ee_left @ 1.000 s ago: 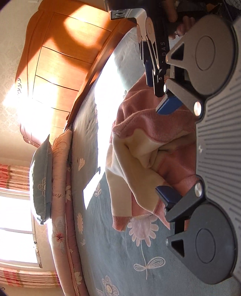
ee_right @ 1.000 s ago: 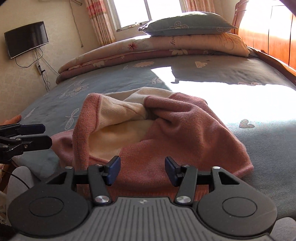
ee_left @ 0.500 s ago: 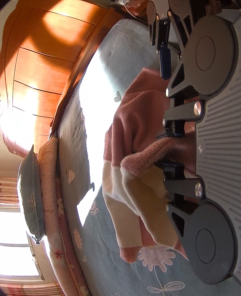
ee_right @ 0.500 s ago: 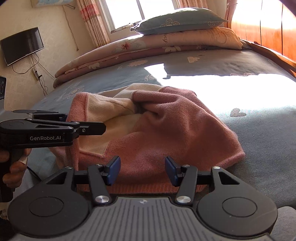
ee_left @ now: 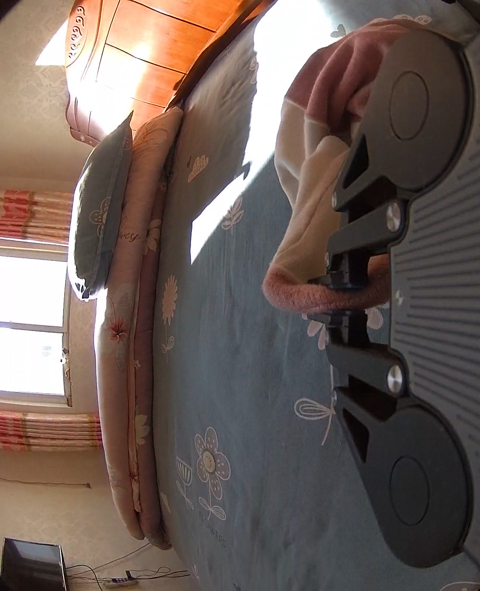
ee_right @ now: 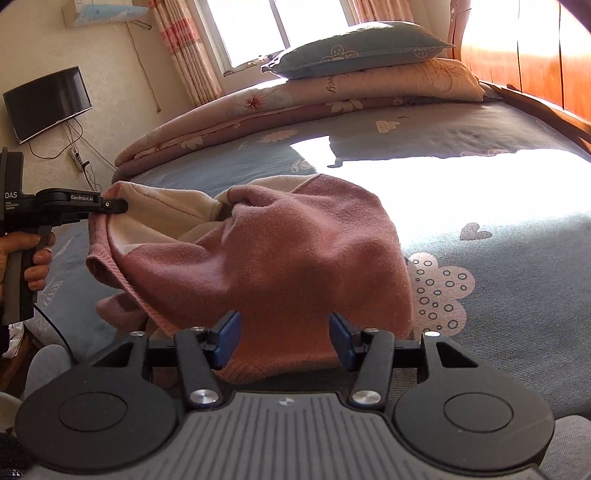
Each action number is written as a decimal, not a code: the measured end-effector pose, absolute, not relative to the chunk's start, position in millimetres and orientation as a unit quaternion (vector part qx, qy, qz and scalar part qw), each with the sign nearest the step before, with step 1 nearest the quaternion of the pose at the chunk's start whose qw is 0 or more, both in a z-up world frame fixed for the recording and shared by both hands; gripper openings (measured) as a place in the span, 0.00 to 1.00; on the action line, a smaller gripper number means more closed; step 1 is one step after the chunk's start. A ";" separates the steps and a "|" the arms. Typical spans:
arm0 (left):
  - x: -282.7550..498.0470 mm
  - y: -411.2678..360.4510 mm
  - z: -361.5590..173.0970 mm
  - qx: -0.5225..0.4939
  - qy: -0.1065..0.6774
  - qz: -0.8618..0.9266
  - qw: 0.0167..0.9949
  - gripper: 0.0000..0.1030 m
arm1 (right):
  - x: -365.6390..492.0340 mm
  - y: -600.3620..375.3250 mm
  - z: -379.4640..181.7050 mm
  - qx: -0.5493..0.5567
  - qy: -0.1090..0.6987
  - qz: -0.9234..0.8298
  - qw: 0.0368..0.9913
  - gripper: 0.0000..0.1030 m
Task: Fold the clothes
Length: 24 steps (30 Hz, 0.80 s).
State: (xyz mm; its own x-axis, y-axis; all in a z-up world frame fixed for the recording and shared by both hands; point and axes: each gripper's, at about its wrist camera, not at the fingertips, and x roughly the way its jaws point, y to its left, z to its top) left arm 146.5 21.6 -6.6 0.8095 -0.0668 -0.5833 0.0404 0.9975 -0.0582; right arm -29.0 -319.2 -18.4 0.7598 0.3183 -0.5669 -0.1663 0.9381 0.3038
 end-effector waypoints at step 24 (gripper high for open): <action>92.9 60.4 -12.4 0.174 0.289 -0.126 0.933 0.67 | -1.4 -241.0 -4.4 0.024 0.328 0.216 0.919 0.59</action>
